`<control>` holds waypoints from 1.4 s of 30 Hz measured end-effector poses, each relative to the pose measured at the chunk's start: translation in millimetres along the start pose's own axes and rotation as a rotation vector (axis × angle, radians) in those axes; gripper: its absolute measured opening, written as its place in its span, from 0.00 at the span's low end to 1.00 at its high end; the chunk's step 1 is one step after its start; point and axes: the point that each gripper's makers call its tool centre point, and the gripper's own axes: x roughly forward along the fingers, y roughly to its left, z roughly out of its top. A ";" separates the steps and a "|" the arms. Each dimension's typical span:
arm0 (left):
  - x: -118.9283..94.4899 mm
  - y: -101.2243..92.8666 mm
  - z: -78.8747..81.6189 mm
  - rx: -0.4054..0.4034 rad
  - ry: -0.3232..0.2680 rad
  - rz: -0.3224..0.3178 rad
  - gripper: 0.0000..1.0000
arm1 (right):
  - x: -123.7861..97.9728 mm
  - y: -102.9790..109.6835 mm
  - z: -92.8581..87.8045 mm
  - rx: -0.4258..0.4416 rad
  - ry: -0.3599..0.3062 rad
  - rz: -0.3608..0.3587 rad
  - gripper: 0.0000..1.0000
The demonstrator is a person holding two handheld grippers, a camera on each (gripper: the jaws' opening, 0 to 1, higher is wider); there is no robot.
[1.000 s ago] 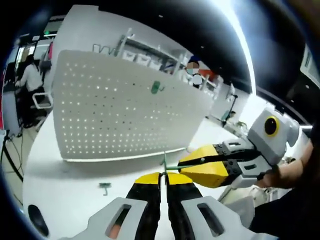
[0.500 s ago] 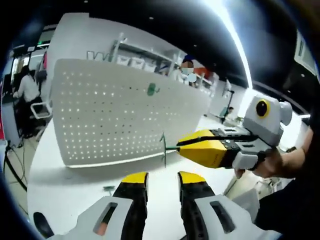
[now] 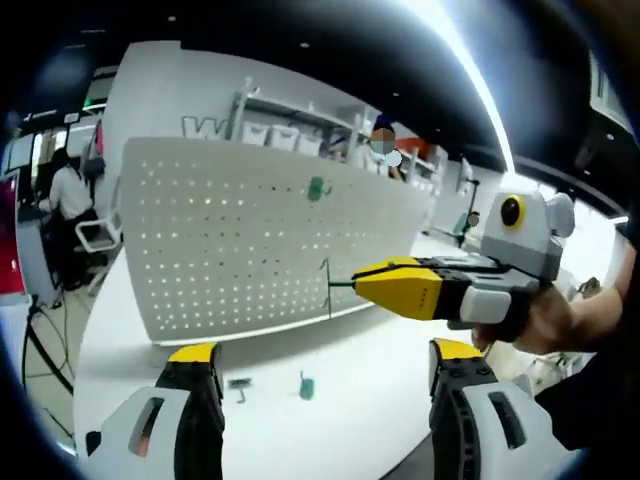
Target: Insert the hook assembly into the mounting plate slot until the hook locks in place.
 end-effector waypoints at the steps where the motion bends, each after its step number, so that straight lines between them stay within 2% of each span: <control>1: -0.4 0.1 -0.7 0.003 0.006 0.004 0.87 | -0.5 -3.8 2.8 0.000 -0.018 -0.021 0.00; 5: -0.6 -0.6 0.1 -0.003 0.000 0.006 0.93 | -1.4 -7.7 6.3 0.010 -0.036 -0.039 0.00; 8: -0.8 -3.0 0.1 -0.005 -0.004 -0.001 0.93 | 0.4 -12.6 6.5 0.013 -0.049 -0.056 0.00; 11: -1.3 -6.7 -1.4 -0.013 -0.012 -0.006 0.96 | 6.0 -20.4 4.1 -0.018 -0.068 -0.083 0.00; 13: -2.4 -9.0 -3.9 -0.029 -0.021 -0.007 0.98 | 5.8 -28.7 12.5 -0.044 -0.119 -0.127 0.00; 16: -4.3 -10.0 -9.4 -0.036 -0.013 -0.008 0.98 | 4.5 -37.7 18.8 -0.046 -0.150 -0.179 0.00; 18: -6.1 -9.0 -13.6 -0.041 -0.005 -0.010 0.95 | 6.6 -43.2 18.0 -0.045 -0.144 -0.205 0.00; 22: -7.0 -4.9 -17.3 -0.038 0.010 0.006 1.00 | 9.9 -56.8 20.3 -0.044 -0.159 -0.256 0.00; 24: -7.7 -2.7 -16.0 -0.038 -0.002 0.010 1.00 | 14.8 -64.5 17.9 -0.036 -0.161 -0.263 0.00; 25: -8.3 -1.7 -13.7 -0.031 -0.018 0.013 0.99 | 19.0 -69.1 12.2 -0.011 -0.141 -0.264 0.00; 27: -9.2 -0.9 -10.0 -0.018 -0.038 0.021 0.98 | 20.9 -78.3 12.1 -0.017 -0.145 -0.286 0.00; 34: -10.4 1.5 -8.6 -0.021 -0.044 0.030 1.00 | 15.1 -122.6 27.4 -0.020 -0.190 -0.389 0.00; 36: -11.4 4.7 -4.5 -0.005 -0.070 0.044 1.00 | 13.5 -135.7 29.3 -0.014 -0.191 -0.419 0.00; 42: -12.3 14.9 -2.0 -0.006 -0.071 0.070 0.99 | 4.1 -162.7 41.3 -0.016 -0.229 -0.494 0.00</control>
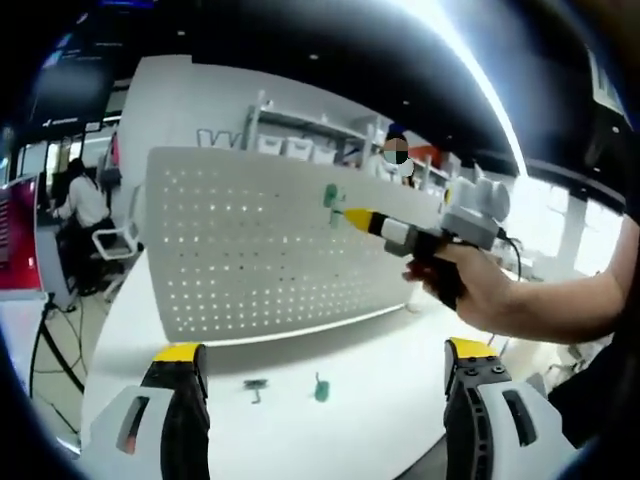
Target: Insert the hook assembly into the mounting plate slot until the hook locks in place.
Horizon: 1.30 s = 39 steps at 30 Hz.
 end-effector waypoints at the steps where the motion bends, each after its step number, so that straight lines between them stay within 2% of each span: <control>1: -0.3 1.6 1.7 0.002 -0.007 0.007 0.99 | 1.5 -4.5 0.9 -0.005 -0.001 -0.009 0.00; 7: 0.2 7.3 -1.8 -0.009 0.000 0.016 0.97 | 6.1 -29.7 4.0 -0.020 -0.008 -0.070 0.00; 12: 0.8 10.6 -8.0 -0.029 0.012 0.021 0.97 | 8.4 -44.6 10.1 -0.075 -0.019 -0.099 0.00; 23: 0.9 13.8 -13.1 -0.041 0.032 0.026 0.98 | 14.4 -85.5 22.7 -0.091 -0.036 -0.206 0.00; 24: 0.7 13.7 -13.5 -0.043 0.032 0.026 0.98 | 14.1 -90.2 22.3 -0.110 -0.029 -0.225 0.00; 25: 0.8 13.7 -14.2 -0.044 0.034 0.025 0.98 | 13.7 -95.7 22.2 -0.166 -0.017 -0.246 0.00; 34: 5.8 12.5 -21.0 -0.065 0.053 0.017 0.99 | 22.3 -100.6 25.8 -0.141 -0.032 -0.259 0.00; 36: 5.8 11.8 -20.2 -0.066 0.049 0.015 0.99 | 23.8 -103.3 25.8 -0.103 -0.038 -0.269 0.00; 39: 5.1 13.3 -20.9 -0.073 0.053 0.019 0.98 | 25.4 -107.9 27.6 -0.132 -0.044 -0.293 0.00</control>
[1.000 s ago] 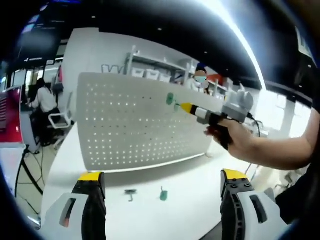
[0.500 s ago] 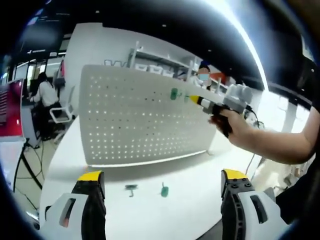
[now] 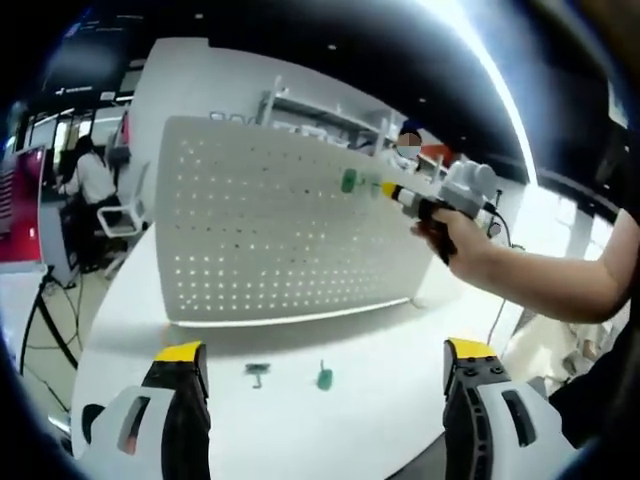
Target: Insert the hook assembly into the mounting plate slot until the hook locks in place.
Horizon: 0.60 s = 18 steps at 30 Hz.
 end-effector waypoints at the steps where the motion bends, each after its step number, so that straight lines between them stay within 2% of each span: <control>1: -0.8 1.6 0.0 -0.007 -0.001 0.007 0.98 | 2.1 1.1 1.0 0.016 -0.004 0.014 0.00; 4: -3.2 5.5 -0.2 -0.014 -0.011 0.019 0.97 | 3.7 2.1 4.2 0.006 -0.014 0.010 0.00; 8: -3.3 9.7 -4.9 -0.021 0.004 0.032 0.97 | 7.7 5.4 6.0 -0.001 -0.021 0.011 0.00; 18: -1.1 9.4 -1.3 -0.024 0.004 0.030 0.95 | 9.2 2.3 2.8 0.002 -0.033 -0.022 0.00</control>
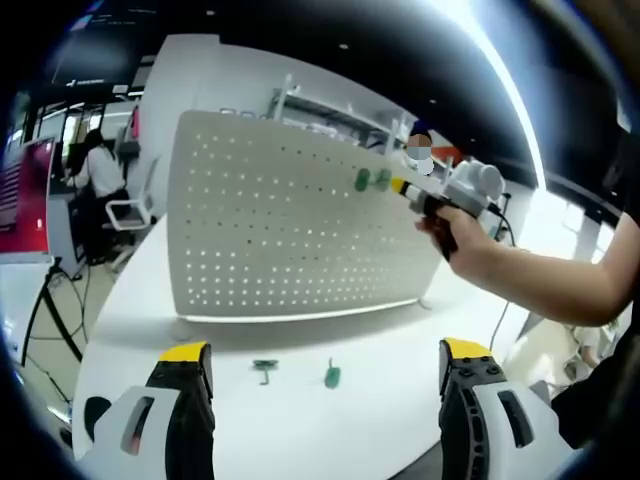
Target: Insert the hook assembly into the mounting plate slot until the hook locks in place.
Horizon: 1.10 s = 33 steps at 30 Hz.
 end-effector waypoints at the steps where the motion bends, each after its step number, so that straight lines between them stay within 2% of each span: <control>1: 0.1 0.2 -0.6 0.002 0.003 0.001 0.95 | -0.1 -0.1 0.3 -0.003 -0.004 -0.005 0.00; 3: 0.2 2.0 -3.6 0.011 0.022 0.010 0.96 | 0.3 0.1 0.6 -0.001 -0.007 -0.007 0.00; 9: -0.9 4.6 -2.9 0.010 0.020 0.018 0.96 | -0.4 1.8 0.2 -0.048 -0.018 -0.018 0.00; 17: -1.6 6.1 -6.6 0.001 0.018 0.027 0.96 | 0.8 -0.6 -7.8 -0.057 -0.016 -0.021 0.00; 20: -1.7 4.8 -9.0 0.003 0.026 0.026 0.96 | 2.1 -2.6 -7.1 -0.034 -0.018 -0.021 0.00; 23: -1.9 4.5 -9.5 0.005 0.028 0.027 0.96 | 4.4 -1.6 -9.3 -0.065 -0.009 -0.022 0.00; 25: -1.8 6.0 -9.8 0.003 0.029 0.033 0.96 | 3.5 0.2 -11.9 -0.050 -0.021 -0.028 0.00; 30: -0.6 6.9 -8.9 0.001 0.030 0.034 0.96 | 4.8 0.8 -14.7 -0.022 0.001 -0.029 0.00; 32: -0.5 6.3 -8.8 -0.003 0.031 0.033 0.97 | 5.4 1.9 -15.5 -0.055 0.010 -0.022 0.00; 33: -0.4 5.6 -8.7 -0.008 0.028 0.031 0.97 | 4.7 2.6 -14.8 -0.102 0.014 -0.019 0.00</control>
